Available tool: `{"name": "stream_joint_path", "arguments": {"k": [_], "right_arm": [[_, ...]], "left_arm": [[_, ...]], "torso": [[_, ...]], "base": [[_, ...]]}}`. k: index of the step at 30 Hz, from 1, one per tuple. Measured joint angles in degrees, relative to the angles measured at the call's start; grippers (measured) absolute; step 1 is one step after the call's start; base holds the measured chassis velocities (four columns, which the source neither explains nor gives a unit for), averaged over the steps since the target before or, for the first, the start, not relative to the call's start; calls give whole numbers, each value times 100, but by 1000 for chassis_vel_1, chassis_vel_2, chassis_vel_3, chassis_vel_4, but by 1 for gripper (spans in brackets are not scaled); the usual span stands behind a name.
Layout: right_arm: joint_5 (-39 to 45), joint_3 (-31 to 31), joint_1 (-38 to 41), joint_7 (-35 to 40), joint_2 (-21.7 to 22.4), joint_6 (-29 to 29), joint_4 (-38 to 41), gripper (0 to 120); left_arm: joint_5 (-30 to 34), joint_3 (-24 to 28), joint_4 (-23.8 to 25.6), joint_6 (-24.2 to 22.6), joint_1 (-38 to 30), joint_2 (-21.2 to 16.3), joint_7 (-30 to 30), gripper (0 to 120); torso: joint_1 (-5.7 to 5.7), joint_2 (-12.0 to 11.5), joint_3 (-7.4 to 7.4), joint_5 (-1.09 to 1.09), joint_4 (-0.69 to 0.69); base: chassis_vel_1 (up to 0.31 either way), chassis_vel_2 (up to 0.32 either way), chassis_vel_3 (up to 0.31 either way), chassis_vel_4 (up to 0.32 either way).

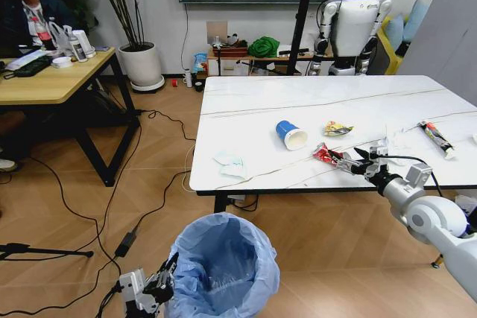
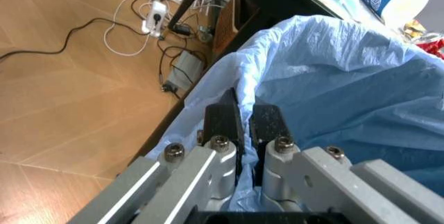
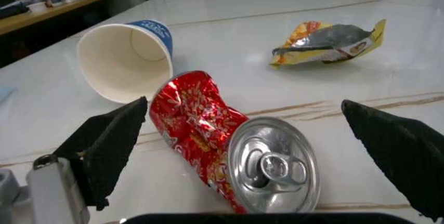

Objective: Pick up the trash bin and place the trash from the table into it.

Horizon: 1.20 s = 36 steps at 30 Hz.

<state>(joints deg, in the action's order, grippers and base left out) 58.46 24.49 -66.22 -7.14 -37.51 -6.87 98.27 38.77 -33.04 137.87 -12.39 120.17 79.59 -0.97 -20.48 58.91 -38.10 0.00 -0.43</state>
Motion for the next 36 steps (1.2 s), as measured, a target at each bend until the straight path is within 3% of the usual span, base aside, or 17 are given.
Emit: {"name": "stream_joint_path", "arguments": {"k": [10, 12, 13, 17, 19, 23, 36], "right_arm": [[-59, -123, 101, -71, -46, -51, -313, 96], [-54, -134, 110, -79, -53, -53, -335, 91], [-46, -144, 123, -88, -60, -54, -366, 82], [-37, -147, 128, -98, -66, -54, -403, 72], [-37, -147, 127, -105, -71, -52, -417, 61], [-37, -144, 132, -105, -78, -49, -418, 51], [-9, 52, 42, -105, -1, -49, -212, 51]], "left_arm": [[30, -4, -23, 6, -24, 22, 4, 0], [40, -5, -25, 6, -28, 21, 7, 0], [57, -10, -29, 6, -34, 16, 12, 0], [88, -23, -49, 6, -53, -3, 21, 0], [107, -25, -74, 6, -79, -15, 30, 0], [128, -26, -81, 4, -94, -34, 42, 0], [187, -23, -80, -15, -156, -120, 152, 0]], "torso": [[0, -1, 0, 0, 1], [0, 0, 0, 0, 0], [0, -1, 0, 0, 0], [0, -1, 0, 0, 0], [0, -1, 0, 0, 0], [1, -1, 1, 0, 0], [0, -1, 0, 1, 1]], "base": [[0, 0, 0, 0], [0, 0, 0, 0], [0, 0, 0, 0], [0, 0, 0, 0], [0, 0, 0, 0], [0, 0, 0, 0], [0, 0, 0, 0]]}}
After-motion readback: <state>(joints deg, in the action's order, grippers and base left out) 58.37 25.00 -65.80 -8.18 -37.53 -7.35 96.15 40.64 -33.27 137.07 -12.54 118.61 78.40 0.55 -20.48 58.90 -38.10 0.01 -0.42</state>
